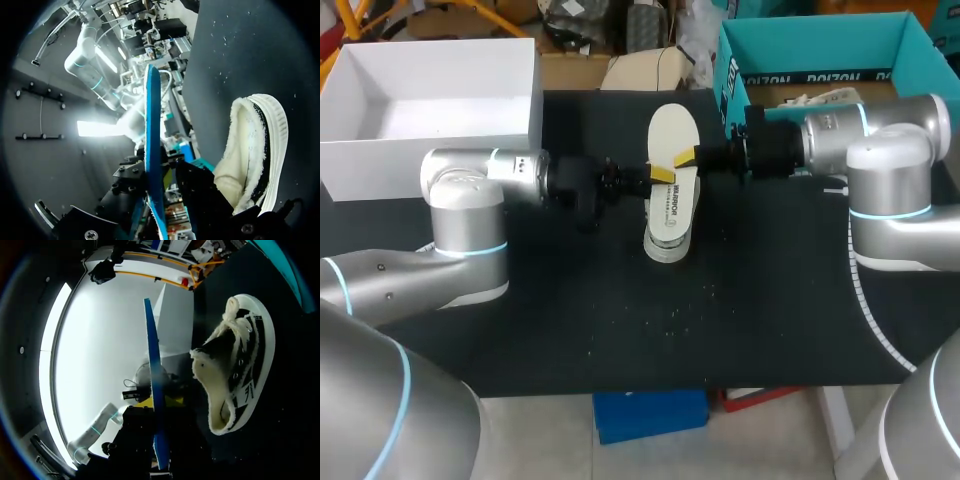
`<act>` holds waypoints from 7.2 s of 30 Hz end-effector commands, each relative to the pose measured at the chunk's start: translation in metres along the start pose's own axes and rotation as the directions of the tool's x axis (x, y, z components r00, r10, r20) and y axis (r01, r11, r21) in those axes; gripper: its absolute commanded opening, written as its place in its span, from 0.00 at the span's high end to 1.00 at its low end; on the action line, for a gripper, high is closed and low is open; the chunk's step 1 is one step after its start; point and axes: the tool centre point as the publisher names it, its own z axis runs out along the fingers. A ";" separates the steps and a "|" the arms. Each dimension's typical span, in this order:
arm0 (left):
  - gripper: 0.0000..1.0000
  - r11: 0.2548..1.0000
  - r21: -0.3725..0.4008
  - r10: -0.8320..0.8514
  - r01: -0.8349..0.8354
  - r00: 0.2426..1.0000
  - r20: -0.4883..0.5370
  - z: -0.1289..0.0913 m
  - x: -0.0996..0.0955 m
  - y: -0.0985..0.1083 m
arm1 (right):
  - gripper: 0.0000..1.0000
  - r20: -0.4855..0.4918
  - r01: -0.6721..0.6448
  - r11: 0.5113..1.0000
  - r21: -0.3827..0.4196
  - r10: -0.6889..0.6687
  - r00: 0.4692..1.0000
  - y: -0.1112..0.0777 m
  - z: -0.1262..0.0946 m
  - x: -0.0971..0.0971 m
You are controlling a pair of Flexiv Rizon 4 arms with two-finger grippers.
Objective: Take the shoe out of the shoebox, open the shoe tongue, remove and reinsert the insole, then place the shoe into the shoebox
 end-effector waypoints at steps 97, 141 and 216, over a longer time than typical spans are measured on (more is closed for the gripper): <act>1.00 0.668 0.234 -0.325 0.707 0.559 -0.763 -0.021 0.022 -0.090 | 0.00 0.611 0.532 0.796 0.290 -0.582 0.537 -0.088 -0.089 0.018; 0.09 0.772 0.073 -0.363 0.632 0.532 -0.765 -0.015 0.063 -0.035 | 0.00 0.611 0.532 0.796 0.290 -0.582 0.537 -0.088 -0.089 0.018; 0.81 0.798 -0.036 -0.221 0.602 0.236 -0.946 -0.003 0.109 -0.037 | 0.00 0.611 0.532 0.796 0.290 -0.582 0.537 -0.088 -0.089 0.018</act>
